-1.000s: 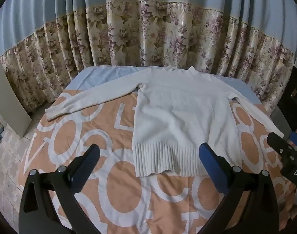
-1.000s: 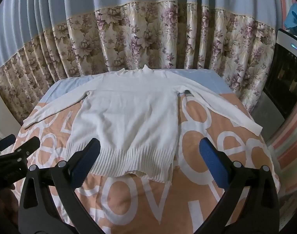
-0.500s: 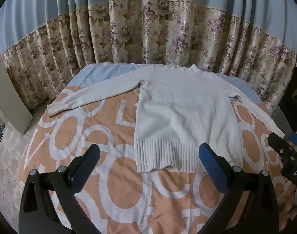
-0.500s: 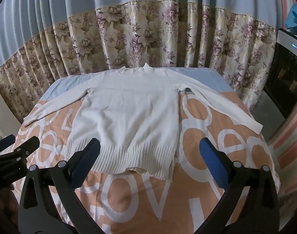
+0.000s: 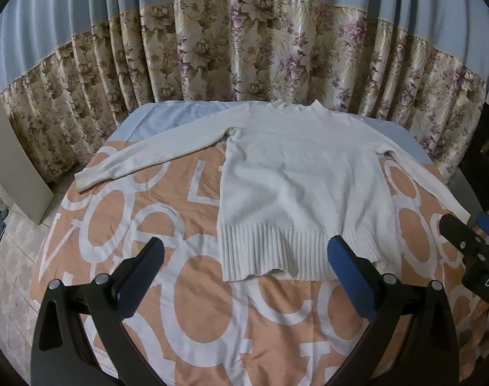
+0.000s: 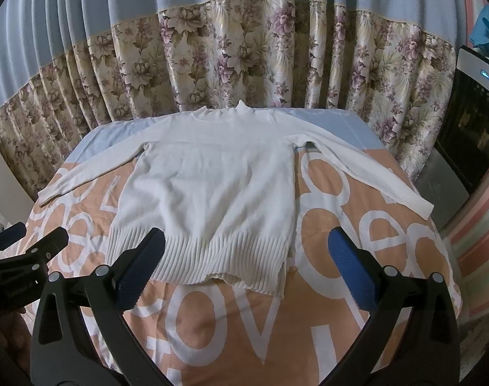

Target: Fold small clothes

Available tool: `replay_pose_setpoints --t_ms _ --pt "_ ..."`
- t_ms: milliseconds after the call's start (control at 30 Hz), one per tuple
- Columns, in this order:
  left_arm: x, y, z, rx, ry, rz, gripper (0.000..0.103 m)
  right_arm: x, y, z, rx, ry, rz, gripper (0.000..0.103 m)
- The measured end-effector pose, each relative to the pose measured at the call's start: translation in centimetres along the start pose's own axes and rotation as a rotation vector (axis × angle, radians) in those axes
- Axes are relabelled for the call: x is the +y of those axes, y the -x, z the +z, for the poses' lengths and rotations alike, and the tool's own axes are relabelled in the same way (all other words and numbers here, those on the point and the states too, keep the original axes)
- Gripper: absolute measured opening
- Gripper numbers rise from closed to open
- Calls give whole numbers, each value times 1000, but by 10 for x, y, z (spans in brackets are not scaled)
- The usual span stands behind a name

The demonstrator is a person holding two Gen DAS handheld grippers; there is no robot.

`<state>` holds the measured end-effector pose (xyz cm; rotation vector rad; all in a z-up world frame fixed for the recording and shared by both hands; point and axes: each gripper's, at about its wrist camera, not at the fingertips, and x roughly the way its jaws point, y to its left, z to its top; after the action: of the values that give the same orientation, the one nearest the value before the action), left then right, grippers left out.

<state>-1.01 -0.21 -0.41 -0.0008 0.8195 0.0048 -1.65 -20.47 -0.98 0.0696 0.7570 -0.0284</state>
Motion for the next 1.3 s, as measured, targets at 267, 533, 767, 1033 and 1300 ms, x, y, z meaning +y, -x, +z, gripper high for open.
replay_pose_setpoints --t_ms 267,533,767,1033,1300 --pt "-3 -2 1 1 -7 2 102 -2 -1 1 0 -4 2 100" --pt "-1 -3 -1 3 -2 14 102 -2 -1 2 3 -6 10 100" --pt "1 -3 -2 7 -4 14 102 -2 0 2 -3 -12 7 100" --pt "6 -3 -3 6 3 11 102 -2 1 2 -2 -12 7 100" --pt "5 -3 -2 9 1 12 102 -1 1 1 -3 -7 9 100"
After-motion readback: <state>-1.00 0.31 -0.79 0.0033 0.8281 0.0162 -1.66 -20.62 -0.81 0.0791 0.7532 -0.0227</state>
